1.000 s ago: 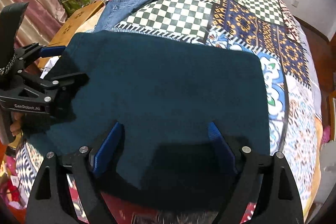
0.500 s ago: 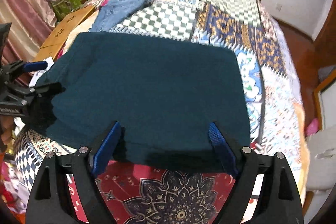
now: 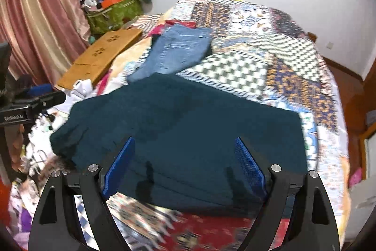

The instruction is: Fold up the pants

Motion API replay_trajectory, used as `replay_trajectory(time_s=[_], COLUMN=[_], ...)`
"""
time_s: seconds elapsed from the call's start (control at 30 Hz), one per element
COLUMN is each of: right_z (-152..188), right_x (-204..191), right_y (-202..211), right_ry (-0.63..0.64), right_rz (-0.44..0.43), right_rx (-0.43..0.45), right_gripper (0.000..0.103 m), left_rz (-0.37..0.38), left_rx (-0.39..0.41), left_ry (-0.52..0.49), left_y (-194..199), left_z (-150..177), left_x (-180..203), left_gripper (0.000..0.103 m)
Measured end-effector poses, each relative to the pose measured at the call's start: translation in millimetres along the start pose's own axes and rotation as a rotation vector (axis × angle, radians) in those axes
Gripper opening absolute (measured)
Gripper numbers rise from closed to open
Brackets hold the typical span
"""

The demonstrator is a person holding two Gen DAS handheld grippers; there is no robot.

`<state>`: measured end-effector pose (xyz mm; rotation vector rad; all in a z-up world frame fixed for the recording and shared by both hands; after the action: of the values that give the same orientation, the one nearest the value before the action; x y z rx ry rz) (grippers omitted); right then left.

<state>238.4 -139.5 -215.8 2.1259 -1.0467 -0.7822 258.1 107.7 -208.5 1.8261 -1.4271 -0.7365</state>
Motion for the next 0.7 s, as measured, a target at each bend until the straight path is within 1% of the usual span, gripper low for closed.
replay_trajectory(time_s=[0.03,0.13,0.23,0.3,0.33,0.37,0.43,0.53,0.67,0.7], right_z=[0.1,3.3,10.5,16.4,19.0,21.1,22.6,22.4,22.1,21.5], right_x=[-5.3,-20.9,-34.6,-36.6,-37.4,-39.0,-42.7,-44.4,-43.2,-43.8], right_y=[-7.6,-21.6,-35.7,-46.8,-52.0,-53.5,-53.1,-53.1,-53.3,-53.9], right_ry=[-0.005,0.003,0.032,0.032,0.029,0.041,0.071,0.074,0.068,0.064], right_rz=[-0.017,-0.051,-0.073,-0.095,-0.092,-0.081,-0.073,-0.07,-0.076,-0.074], right_rx=[-0.015,-0.041,-0.087,-0.141,-0.158,-0.155,-0.154,-0.157,-0.155,-0.154], right_gripper=[0.084,0.084,0.084,0.084,0.085,0.086,0.09,0.091,0.091,0.091], left_rz=[-0.008,0.001,0.026,0.047,0.064,0.083,0.131,0.199,0.397,0.43], left_rx=[-0.024,-0.113,-0.188,-0.234,-0.25,-0.268,-0.315,-0.389,-0.485,-0.503], left_ry=[0.03,0.118,0.186,0.244,0.273,0.304,0.362,0.438,0.62,0.656], left_y=[-3.4,-15.5,-26.9,-33.7,-35.6,-36.7,-41.2,-49.6,-59.6,-63.9], left_z=[4.5,21.9,44.1,61.7,68.7,75.8,89.5,105.6,121.1,123.5], left_x=[-13.4,-46.9,-67.8,-79.0,-82.3,-85.1,-88.2,-94.0,-98.5,-98.7], left_gripper=[0.099,0.099,0.099,0.099,0.099,0.099,0.099,0.099,0.099,0.099])
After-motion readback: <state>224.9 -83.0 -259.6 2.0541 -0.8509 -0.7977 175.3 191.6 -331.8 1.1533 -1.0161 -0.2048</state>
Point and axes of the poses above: each gripper's, at about its wrist camera, not at the fingertips, and y roughly against the way its jaws point, x to its right, z to its underside, the point moved 3 cm from there along -y, roughly the way its jaws point, and after that the axes turned 6 degrees about -z, right-handed, at the moved point
